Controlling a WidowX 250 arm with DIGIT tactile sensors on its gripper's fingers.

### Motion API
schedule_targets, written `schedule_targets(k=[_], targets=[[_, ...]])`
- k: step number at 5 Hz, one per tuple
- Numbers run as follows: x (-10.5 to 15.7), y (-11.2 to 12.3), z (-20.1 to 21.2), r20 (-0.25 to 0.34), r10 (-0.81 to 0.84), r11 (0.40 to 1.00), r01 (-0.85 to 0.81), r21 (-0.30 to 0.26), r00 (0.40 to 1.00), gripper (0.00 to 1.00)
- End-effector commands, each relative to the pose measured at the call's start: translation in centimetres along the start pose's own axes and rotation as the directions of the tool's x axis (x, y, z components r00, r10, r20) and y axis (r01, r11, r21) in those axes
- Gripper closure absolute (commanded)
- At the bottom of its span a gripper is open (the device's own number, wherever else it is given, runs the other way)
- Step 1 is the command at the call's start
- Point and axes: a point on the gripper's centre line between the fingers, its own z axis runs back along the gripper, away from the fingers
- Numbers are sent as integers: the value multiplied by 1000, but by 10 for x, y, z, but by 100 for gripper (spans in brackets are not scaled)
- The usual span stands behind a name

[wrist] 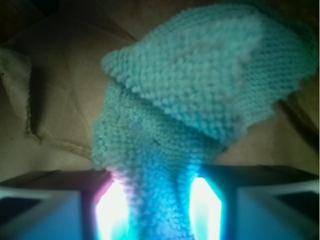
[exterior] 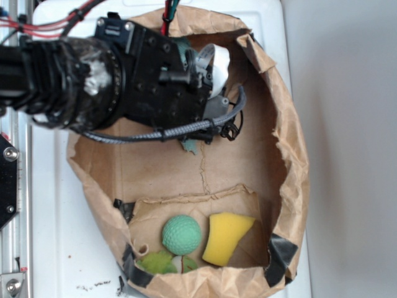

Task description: Grab the blue cloth.

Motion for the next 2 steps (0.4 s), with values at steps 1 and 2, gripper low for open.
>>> schedule_targets(k=[1,2], targets=[[19,12,18,56,39,998,-36,-45,998,100],[20,12,25,74,26,997,-20,-74,997,100]])
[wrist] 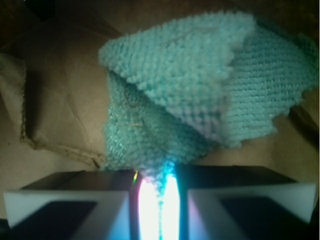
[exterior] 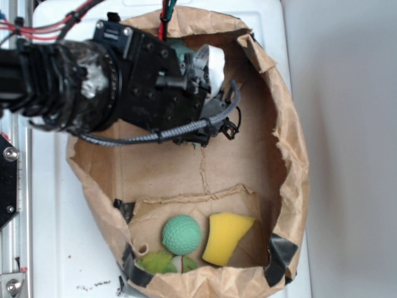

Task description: Grab the blue cloth.

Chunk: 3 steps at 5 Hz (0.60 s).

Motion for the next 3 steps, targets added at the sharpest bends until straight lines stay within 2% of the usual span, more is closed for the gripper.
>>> schedule_targets(k=[1,2,3], targets=[[19,11,44,70,-10,993,19,-117,997,100],[15,3,79,30,-86,979,90,-184,996,100],[4,-5,97,43,-125,962,131,-239,991,100]])
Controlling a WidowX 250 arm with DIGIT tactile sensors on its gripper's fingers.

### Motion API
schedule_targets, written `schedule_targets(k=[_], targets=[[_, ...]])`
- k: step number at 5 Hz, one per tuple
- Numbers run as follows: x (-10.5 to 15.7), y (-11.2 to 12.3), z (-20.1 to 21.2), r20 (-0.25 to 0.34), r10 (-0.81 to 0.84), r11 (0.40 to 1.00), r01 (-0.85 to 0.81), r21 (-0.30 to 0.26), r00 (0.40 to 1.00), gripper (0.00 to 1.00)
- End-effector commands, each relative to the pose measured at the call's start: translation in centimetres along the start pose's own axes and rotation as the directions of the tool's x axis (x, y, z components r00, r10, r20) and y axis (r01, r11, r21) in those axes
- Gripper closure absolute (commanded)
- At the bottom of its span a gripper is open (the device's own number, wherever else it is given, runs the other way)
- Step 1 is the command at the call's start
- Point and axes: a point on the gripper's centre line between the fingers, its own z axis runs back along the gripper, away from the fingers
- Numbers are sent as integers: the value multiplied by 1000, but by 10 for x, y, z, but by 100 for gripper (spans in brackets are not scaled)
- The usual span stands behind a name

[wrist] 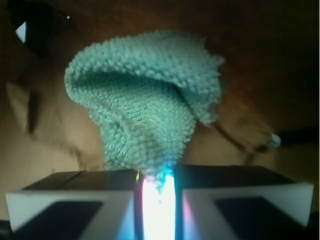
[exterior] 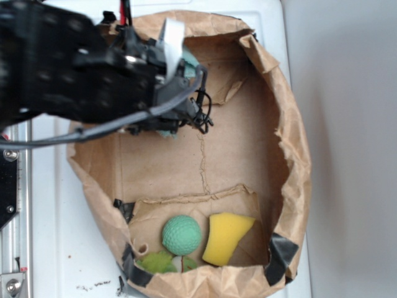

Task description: Grab the blue cloth.

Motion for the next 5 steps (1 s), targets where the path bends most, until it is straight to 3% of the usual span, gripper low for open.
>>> schedule_targets(k=[1,3,5], targets=[[-12,-19,53,121,-104,981,121,-150,987,100],[-7,-47,95,75,-152,978,161,-130,986,100],[5,-57,109,59,-122,983,128,-134,991,100]])
